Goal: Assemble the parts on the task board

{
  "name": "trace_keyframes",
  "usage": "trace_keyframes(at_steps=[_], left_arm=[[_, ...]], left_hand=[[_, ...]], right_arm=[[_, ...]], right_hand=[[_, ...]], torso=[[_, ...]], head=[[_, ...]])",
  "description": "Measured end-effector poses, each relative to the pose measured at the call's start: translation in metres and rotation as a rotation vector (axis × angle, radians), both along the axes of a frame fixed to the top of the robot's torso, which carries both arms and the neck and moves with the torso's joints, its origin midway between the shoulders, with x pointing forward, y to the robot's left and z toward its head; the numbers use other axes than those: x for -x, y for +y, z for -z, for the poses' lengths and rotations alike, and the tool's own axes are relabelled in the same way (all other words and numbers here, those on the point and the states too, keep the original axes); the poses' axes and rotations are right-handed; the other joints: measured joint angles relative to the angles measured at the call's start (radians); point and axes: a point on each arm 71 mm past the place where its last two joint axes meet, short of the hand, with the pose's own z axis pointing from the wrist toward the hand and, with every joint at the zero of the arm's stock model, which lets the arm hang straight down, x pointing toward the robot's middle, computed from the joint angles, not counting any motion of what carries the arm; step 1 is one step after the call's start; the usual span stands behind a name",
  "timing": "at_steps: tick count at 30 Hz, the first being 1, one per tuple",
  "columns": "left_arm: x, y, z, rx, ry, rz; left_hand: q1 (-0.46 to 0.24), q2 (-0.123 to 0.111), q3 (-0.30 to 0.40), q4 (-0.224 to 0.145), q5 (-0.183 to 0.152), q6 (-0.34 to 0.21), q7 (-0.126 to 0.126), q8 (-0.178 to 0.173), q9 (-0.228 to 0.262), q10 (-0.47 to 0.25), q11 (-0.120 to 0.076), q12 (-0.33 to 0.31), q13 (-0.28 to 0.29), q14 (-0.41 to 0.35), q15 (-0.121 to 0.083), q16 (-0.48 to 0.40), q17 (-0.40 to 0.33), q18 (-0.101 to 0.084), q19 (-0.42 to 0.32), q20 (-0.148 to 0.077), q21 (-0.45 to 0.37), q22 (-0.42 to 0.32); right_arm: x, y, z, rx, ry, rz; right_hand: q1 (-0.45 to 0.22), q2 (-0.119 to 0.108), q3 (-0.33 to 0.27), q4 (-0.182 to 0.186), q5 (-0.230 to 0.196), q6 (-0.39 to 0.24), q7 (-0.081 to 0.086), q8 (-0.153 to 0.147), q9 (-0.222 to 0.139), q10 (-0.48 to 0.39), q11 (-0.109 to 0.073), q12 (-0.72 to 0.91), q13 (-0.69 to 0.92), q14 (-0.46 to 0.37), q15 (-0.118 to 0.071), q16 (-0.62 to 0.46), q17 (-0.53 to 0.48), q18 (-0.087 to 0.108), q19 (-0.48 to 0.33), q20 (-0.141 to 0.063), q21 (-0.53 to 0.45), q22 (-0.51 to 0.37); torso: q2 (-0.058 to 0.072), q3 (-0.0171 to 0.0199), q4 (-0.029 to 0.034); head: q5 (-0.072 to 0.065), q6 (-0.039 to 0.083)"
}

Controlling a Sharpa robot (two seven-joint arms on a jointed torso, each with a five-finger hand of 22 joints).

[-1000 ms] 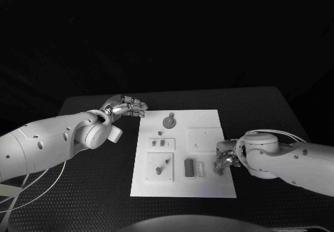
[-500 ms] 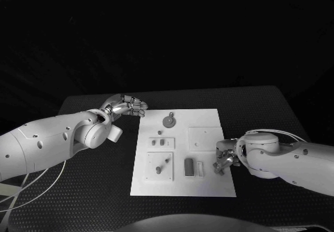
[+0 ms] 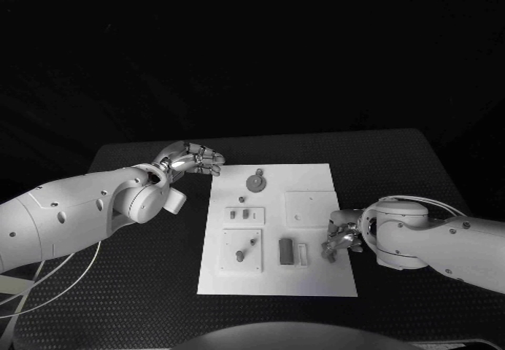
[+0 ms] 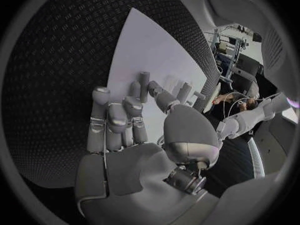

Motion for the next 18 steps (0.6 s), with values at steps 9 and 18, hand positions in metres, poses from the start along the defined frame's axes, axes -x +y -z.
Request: trace_keyframes(at_steps=[9,18], left_arm=[[0.0,-0.001,0.0,0.001,0.0,0.002],[0.0,-0.001,0.0,0.001,0.001,0.003]], left_hand=[[0.0,0.0,0.0,0.0,0.0,0.0,0.0,0.0,0.0,0.0,0.0,0.0,-0.001,0.0,0.0,0.004,0.0,-0.005,0.0,0.0,0.0,-0.001],[0.0,0.0,0.0,0.0,0.0,0.0,0.0,0.0,0.0,0.0,0.0,0.0,-0.001,0.0,0.0,0.004,0.0,-0.005,0.0,0.0,0.0,-0.001]], right_arm=[[0.006,0.001,0.001,-0.076,0.034,0.063],[0.011,0.008,0.003,-0.168,0.101,0.127]], right_hand=[[0.01,0.01,0.0,0.0,-0.003,-0.006,0.003,-0.037,-0.043,0.003,-0.003,0.0,0.0,0.0,0.0,0.0,0.0,0.0,-0.001,0.001,0.0,0.0],[0.029,0.028,-0.001,-0.001,-0.003,-0.025,0.025,-0.033,-0.046,0.001,-0.002,0.0,-0.001,0.001,-0.001,0.0,0.0,0.0,-0.002,0.002,0.0,0.0]], torso=[[0.0,-0.0001,-0.0001],[0.0,-0.0006,0.0005]], head=[[-0.001,0.0],[-0.001,-0.001]])
